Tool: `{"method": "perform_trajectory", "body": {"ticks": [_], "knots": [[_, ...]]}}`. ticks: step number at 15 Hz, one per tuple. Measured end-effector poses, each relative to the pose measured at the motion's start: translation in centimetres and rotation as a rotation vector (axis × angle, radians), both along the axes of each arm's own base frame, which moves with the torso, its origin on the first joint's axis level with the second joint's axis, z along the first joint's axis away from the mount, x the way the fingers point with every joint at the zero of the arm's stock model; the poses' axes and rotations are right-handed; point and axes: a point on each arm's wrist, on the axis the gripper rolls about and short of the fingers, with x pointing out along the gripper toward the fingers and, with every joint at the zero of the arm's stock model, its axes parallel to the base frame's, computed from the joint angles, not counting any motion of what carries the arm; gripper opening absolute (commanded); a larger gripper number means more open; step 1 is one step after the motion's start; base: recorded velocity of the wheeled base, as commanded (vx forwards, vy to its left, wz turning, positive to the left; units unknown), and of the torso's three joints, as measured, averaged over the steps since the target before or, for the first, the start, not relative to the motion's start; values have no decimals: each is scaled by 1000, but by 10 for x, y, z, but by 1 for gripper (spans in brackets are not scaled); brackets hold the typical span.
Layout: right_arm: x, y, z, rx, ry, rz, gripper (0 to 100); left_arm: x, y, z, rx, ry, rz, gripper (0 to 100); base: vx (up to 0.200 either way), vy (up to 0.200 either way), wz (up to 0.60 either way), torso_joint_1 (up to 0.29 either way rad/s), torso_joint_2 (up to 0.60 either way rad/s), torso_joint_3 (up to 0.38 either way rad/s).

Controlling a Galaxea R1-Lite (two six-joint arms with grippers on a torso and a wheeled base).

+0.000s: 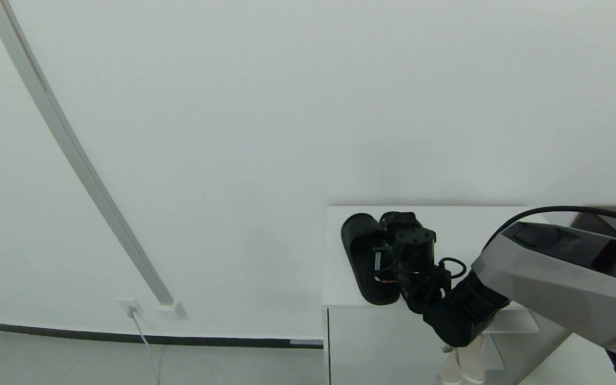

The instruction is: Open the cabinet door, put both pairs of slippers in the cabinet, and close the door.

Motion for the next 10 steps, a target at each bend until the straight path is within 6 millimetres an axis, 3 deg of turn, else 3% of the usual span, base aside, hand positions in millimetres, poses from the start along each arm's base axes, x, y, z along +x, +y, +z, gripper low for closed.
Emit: {"method": "perform_trajectory", "body": {"ticks": [5,10], "knots": [[-3,-2,4,3,-2,5,0,0,0,0,0,0,0,0,0,0,0,0,0,0],[-30,-12,29,6,3,95,0,0,0,0,0,0,0,0,0,0,0,0,0,0]]}}
